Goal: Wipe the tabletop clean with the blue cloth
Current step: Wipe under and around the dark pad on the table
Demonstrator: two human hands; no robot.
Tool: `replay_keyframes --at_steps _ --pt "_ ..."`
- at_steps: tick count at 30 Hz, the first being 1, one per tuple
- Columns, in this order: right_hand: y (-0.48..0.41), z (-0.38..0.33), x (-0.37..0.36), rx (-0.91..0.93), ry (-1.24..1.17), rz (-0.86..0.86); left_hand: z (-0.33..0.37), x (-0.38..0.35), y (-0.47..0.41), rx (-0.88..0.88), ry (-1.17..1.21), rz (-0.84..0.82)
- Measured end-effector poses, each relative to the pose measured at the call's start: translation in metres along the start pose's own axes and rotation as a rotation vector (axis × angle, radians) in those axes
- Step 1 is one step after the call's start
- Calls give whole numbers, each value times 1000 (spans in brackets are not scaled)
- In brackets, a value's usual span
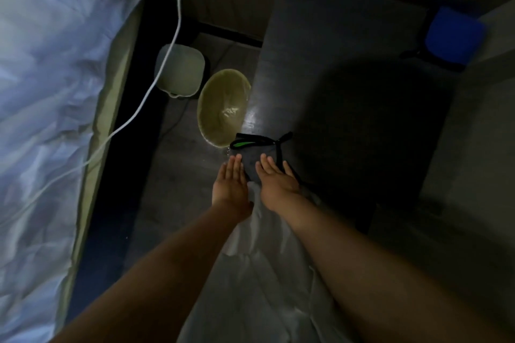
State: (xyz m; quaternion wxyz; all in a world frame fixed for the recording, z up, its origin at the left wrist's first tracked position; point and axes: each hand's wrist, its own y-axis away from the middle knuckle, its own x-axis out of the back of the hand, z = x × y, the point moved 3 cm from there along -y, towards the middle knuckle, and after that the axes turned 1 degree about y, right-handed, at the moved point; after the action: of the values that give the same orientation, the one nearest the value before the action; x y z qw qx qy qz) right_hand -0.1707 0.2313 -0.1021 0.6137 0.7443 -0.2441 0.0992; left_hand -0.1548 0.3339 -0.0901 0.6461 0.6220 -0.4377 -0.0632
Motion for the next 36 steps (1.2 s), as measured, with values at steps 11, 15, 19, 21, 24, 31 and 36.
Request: replay_keyframes --at_steps 11,15,19,21,24,31,36 --pt "1 2 -1 -41 59 46 -3 0 -1 -61 169 89" --pt "5 20 7 -60 27 95 5 9 -5 -101 153 115" --pt "8 49 18 -85 -23 137 15 36 -16 -171 115 133" --pt "10 66 23 -100 -46 152 24 52 -22 -198 86 137" --pt "14 92 30 -118 -78 184 39 73 -32 -238 32 143" --pt "23 160 49 -162 -144 277 85 125 -54 -290 40 132" --pt "32 209 62 -197 -162 353 124 161 -72 -318 14 191"
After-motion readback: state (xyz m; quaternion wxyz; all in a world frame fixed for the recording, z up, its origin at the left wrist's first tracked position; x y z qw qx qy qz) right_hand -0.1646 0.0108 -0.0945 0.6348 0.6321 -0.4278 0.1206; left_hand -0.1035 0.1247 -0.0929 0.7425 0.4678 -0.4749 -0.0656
